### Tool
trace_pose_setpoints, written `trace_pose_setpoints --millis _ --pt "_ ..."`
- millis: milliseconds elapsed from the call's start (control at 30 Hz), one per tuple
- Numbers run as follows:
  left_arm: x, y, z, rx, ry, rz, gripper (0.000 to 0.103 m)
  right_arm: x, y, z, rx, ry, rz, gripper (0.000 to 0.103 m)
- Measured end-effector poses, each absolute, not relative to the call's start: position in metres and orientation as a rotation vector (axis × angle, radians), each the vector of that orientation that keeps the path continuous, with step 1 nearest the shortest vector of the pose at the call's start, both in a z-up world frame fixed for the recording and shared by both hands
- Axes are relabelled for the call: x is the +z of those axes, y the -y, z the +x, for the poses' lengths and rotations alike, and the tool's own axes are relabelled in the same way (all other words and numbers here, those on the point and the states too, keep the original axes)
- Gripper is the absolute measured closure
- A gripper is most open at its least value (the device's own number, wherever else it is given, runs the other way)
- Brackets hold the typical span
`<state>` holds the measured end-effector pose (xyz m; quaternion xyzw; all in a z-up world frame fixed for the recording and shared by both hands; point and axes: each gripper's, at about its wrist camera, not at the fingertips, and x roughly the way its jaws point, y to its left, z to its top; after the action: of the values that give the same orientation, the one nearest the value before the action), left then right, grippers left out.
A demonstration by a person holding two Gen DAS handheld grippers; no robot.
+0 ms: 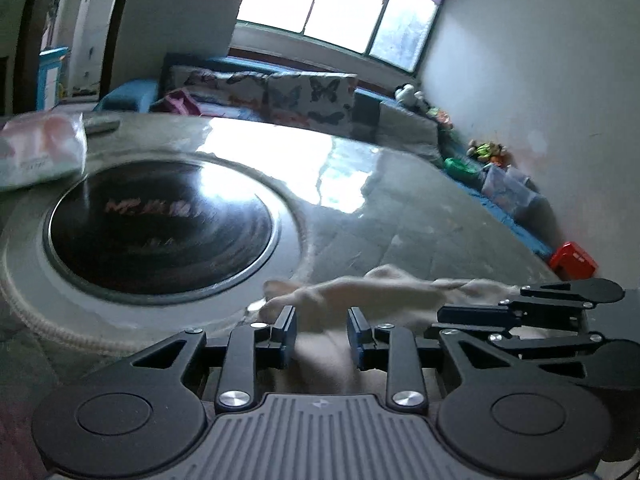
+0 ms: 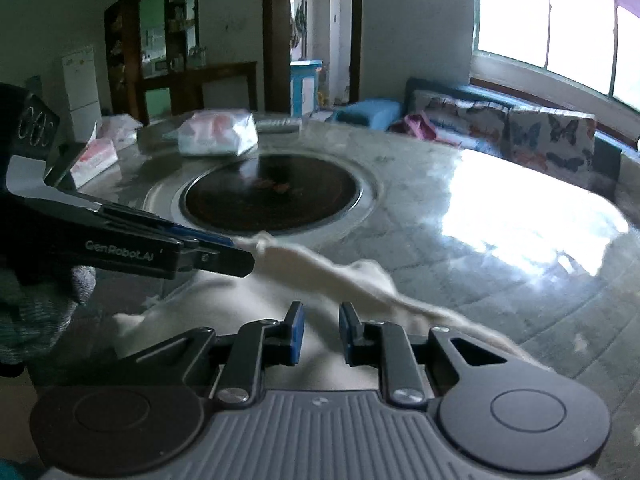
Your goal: Fold clothes
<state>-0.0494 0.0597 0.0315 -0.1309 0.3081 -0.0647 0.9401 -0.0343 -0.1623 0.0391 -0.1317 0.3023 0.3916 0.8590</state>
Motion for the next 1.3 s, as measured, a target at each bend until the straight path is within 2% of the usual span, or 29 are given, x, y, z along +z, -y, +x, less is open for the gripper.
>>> trace_pose_setpoints --millis 367,667,833,900,933,1100,1167,1233,1267,1300 --pt "0.035 -0.076 -0.063 -0.128 -0.615 -0.295 0.073 0.062 0.153 -0.075 0.984 -0.605 -0.321 0.085" --pt "0.03 -0.087 -0.07 -0.092 -0.635 -0.311 0.073 0.039 0.119 -0.104 1.095 -0.614 -0.46 0.084" --pt "0.037 -0.1 -0.081 -0.061 -0.628 -0.344 0.072 0.046 0.117 -0.115 1.105 -0.581 -0.49 0.082" --pt "0.038 -0.103 -0.085 -0.057 -0.628 -0.36 0.067 0.05 0.116 -0.118 1.118 -0.567 -0.497 0.067" --pt "0.039 -0.104 -0.086 -0.055 -0.629 -0.366 0.064 0.05 0.112 -0.121 1.127 -0.562 -0.507 0.064" --pt "0.039 -0.105 -0.095 -0.059 -0.636 -0.422 0.052 0.04 0.092 -0.13 1.137 -0.547 -0.581 0.064" --pt "0.038 -0.105 -0.096 -0.057 -0.641 -0.449 0.047 0.035 0.087 -0.131 1.123 -0.543 -0.606 0.064" --pt "0.037 -0.104 -0.096 -0.053 -0.647 -0.463 0.044 0.033 0.084 -0.133 1.112 -0.532 -0.622 0.069" --pt "0.037 -0.103 -0.095 -0.053 -0.651 -0.473 0.043 0.033 0.082 -0.134 1.102 -0.527 -0.628 0.08" --pt "0.036 -0.103 -0.094 -0.055 -0.655 -0.486 0.041 0.034 0.082 -0.133 1.093 -0.527 -0.625 0.086"
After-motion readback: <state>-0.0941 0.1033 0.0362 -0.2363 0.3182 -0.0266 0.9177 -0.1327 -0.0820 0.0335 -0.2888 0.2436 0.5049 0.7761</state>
